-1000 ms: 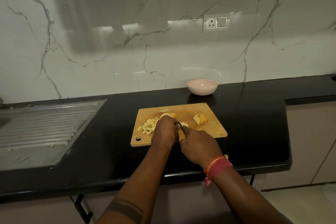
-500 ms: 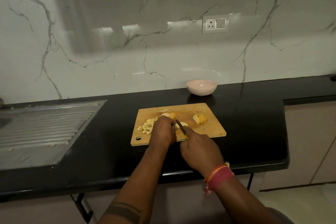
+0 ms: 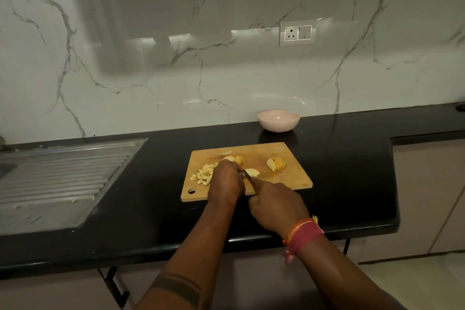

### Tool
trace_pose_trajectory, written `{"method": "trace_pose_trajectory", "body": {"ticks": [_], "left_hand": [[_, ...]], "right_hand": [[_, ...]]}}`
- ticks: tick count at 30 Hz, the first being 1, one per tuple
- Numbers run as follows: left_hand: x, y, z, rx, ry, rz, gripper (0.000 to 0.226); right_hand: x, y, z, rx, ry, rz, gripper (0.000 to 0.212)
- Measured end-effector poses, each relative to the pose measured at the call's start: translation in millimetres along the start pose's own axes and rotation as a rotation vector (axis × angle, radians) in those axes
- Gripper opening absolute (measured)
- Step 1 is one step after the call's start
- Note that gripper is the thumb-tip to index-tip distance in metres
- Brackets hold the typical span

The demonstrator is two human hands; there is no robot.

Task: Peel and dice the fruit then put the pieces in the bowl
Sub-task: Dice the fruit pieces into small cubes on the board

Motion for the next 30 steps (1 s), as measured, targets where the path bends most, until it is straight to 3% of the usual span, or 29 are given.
{"method": "trace_pose_trajectory", "body": {"ticks": [6,9,13,23,30], "left_hand": [[-9.6,1.4,-2.2,-0.030,-0.058,0.107,0.014],[-17.9,6.3,-9.2,-0.104,-0.149,0.240,0.019],[-17.5,14.3,-14.4,-0.176,-0.154,0.346,0.025],[14.2,35.5,-14.2,-0.237,0.011,0.219,0.022],[-0.5,38.9,-0.8,-0.241,-0.028,0.216,0.028]], "right_hand": [[-18.2,17.0,-19.1,-0.029,-0.043,0.110,0.052],[-27.1,20.8,-16.2,-0.100,-0.091,0.117,0.056],[-25.4,8.0,-7.0,-0.076,-0.162,0.085,0.059],[34.6,-21.1,11.4,-0.036,-0.039,0.132,0.044],[-2.1,0.1,13.9,-0.090,-0.073,0.231,0.053]]}}
Point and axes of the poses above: each hand's wrist, its own z-axis towards the middle knuckle, its own y-axis out of the back of the hand, x = y × z, the point moved 9 cm from there along z, towards the middle knuckle, and after that the axes turned 6 degrees about x, right-handed, at the moved point
